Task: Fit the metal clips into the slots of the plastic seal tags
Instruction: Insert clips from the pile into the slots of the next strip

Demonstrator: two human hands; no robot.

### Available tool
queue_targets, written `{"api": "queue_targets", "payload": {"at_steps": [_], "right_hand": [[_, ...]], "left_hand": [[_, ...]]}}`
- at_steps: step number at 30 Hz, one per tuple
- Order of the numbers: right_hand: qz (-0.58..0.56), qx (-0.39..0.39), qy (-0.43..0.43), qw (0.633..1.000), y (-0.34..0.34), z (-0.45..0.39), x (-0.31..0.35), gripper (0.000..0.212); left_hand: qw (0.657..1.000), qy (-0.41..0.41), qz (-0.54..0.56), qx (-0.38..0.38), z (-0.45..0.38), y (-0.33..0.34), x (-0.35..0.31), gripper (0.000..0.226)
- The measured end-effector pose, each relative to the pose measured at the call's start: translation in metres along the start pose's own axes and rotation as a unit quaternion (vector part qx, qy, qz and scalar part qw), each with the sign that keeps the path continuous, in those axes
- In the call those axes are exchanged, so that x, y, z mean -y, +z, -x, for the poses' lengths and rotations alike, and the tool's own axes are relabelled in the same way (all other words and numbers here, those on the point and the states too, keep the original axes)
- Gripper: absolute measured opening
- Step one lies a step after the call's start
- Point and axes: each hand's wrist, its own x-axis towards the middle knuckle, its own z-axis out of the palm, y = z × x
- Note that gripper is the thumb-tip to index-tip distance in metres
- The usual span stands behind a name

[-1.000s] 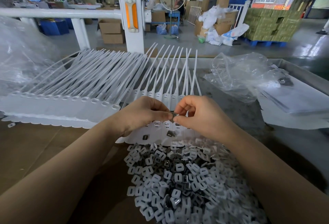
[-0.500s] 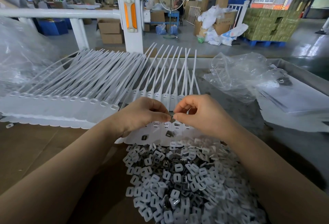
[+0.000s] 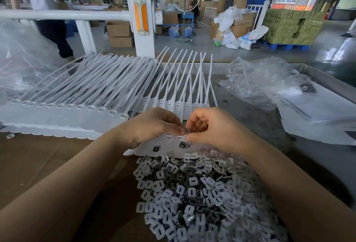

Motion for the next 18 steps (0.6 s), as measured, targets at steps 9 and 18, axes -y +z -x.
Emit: {"api": "queue_targets", "payload": {"at_steps": [9, 18], "right_hand": [[0.046, 0.021, 0.004, 0.999, -0.0013, -0.0002, -0.0025, 0.014], [0.023, -0.006, -0.007, 1.000, -0.0068, -0.0016, -0.0036, 0.017]], "left_hand": [[0.997, 0.006, -0.062, 0.039, -0.0007, -0.0028, 0.0003, 0.005], [0.998, 0.012, -0.047, 0.030, -0.0033, -0.0047, 0.0021, 0.002]]}}
